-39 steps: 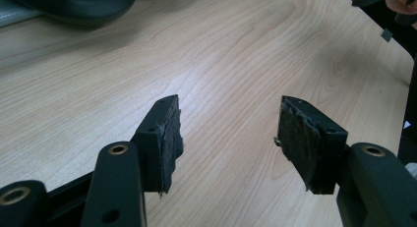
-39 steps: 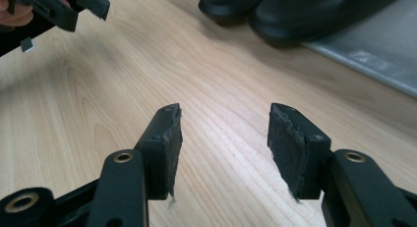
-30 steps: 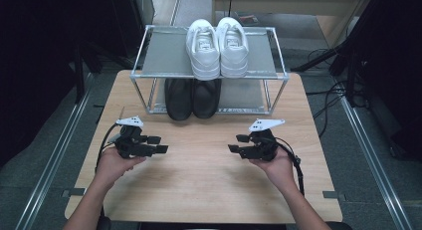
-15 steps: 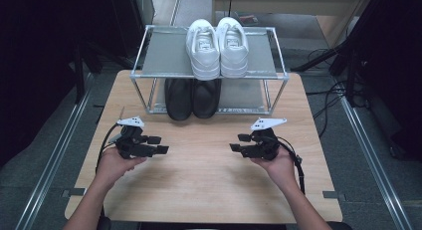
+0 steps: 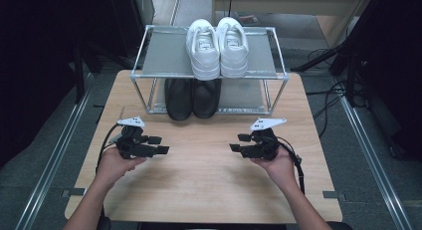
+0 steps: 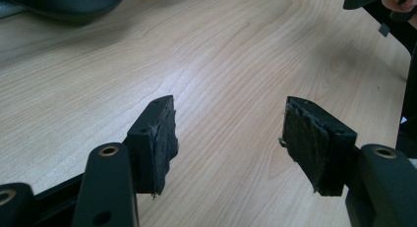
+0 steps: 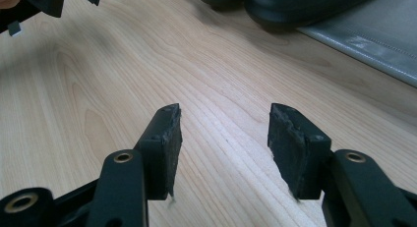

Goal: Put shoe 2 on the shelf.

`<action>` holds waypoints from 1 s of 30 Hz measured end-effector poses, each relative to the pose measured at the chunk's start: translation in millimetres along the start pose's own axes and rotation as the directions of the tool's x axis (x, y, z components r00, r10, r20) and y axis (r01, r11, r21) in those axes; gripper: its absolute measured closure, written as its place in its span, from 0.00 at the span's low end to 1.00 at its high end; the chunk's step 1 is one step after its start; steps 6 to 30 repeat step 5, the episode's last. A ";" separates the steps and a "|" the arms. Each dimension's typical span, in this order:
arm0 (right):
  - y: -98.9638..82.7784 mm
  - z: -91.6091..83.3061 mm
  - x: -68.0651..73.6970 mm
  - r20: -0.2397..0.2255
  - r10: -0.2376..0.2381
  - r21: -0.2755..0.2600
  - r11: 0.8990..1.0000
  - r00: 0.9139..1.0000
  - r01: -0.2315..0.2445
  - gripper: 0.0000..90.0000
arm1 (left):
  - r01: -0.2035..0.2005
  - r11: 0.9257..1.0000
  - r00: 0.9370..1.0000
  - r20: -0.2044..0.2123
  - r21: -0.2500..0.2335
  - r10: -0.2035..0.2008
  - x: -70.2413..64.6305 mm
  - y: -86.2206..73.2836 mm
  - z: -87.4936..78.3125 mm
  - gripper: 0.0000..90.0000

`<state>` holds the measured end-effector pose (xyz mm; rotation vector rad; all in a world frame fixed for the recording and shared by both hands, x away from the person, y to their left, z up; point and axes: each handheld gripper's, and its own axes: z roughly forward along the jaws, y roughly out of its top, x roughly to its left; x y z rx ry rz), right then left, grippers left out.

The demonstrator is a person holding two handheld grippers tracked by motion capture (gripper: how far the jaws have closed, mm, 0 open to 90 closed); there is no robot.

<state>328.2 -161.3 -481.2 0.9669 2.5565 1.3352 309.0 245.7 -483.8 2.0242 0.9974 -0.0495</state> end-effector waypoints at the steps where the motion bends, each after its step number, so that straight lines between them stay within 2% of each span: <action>1: 0.0 0.0 0.0 0.002 -0.002 0.001 1.000 1.000 0.002 0.53 | 0.002 1.000 1.000 0.000 0.000 -0.002 -0.3 0.0 0.3 0.41; 5: -0.3 1.5 -0.6 0.014 -0.014 0.008 1.000 1.000 0.014 0.50 | 0.000 1.000 1.000 -0.003 0.016 0.000 -2.2 0.4 5.2 0.39; 30: -0.3 1.5 -0.6 0.014 -0.014 0.008 1.000 1.000 0.014 0.50 | 0.000 1.000 1.000 -0.003 0.016 0.000 -2.2 0.4 5.2 0.39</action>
